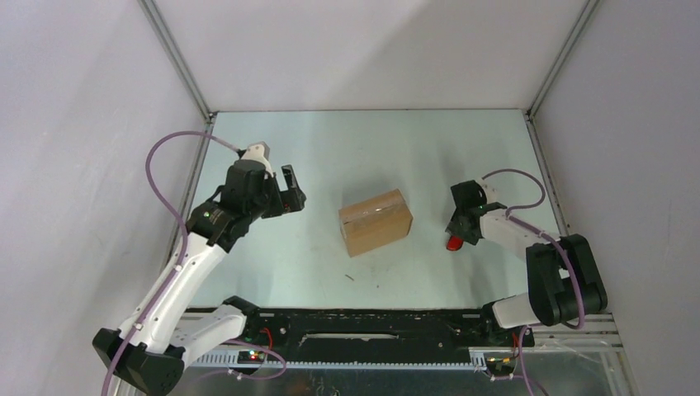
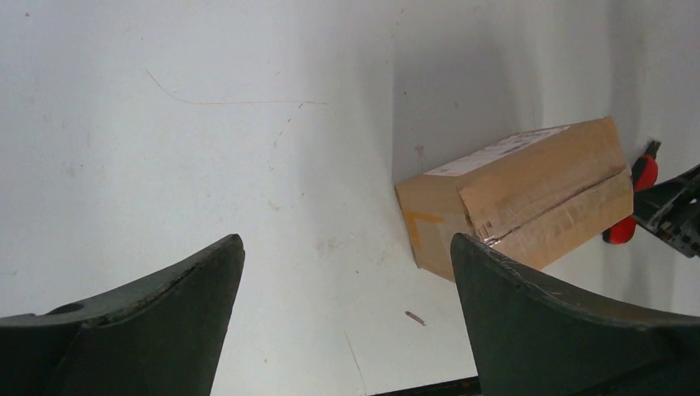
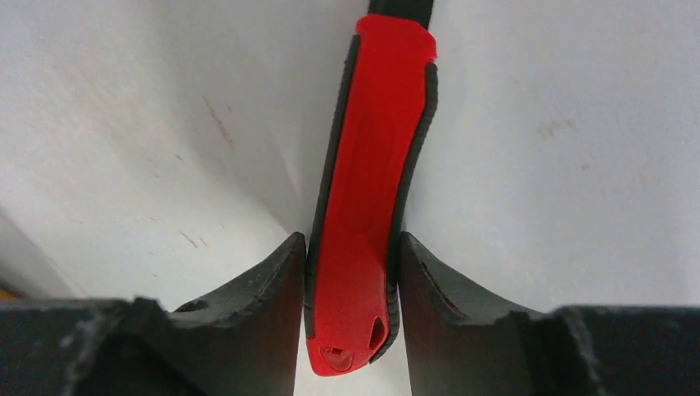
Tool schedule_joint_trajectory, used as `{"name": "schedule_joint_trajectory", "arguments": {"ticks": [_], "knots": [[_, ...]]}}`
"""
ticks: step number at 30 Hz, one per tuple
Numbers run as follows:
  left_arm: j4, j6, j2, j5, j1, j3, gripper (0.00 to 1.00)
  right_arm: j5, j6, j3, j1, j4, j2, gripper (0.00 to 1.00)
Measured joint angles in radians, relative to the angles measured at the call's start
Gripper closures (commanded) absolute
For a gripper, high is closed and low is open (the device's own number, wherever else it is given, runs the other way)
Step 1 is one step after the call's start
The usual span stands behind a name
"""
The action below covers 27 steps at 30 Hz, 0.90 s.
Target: Unpack the express box
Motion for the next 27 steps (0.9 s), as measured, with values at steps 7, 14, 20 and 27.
{"name": "schedule_joint_trajectory", "arguments": {"ticks": [7, 14, 20, 27], "knots": [[-0.017, -0.011, 0.055, -0.023, -0.077, 0.085, 0.02, -0.086, -0.015, -0.003, -0.017, 0.076, -0.003, 1.00], [0.043, -0.072, 0.121, 0.081, -0.093, 0.198, 0.02, -0.286, -0.105, 0.049, -0.021, 0.018, -0.247, 1.00], [0.119, -0.124, 0.194, 0.229, -0.094, 0.280, 0.02, -0.548, -0.196, 0.238, 0.073, 0.039, -0.359, 1.00], [0.174, -0.209, 0.200, 0.318, -0.098, 0.303, 0.05, -0.704, -0.311, 0.377, 0.302, 0.063, -0.305, 1.00]]}}
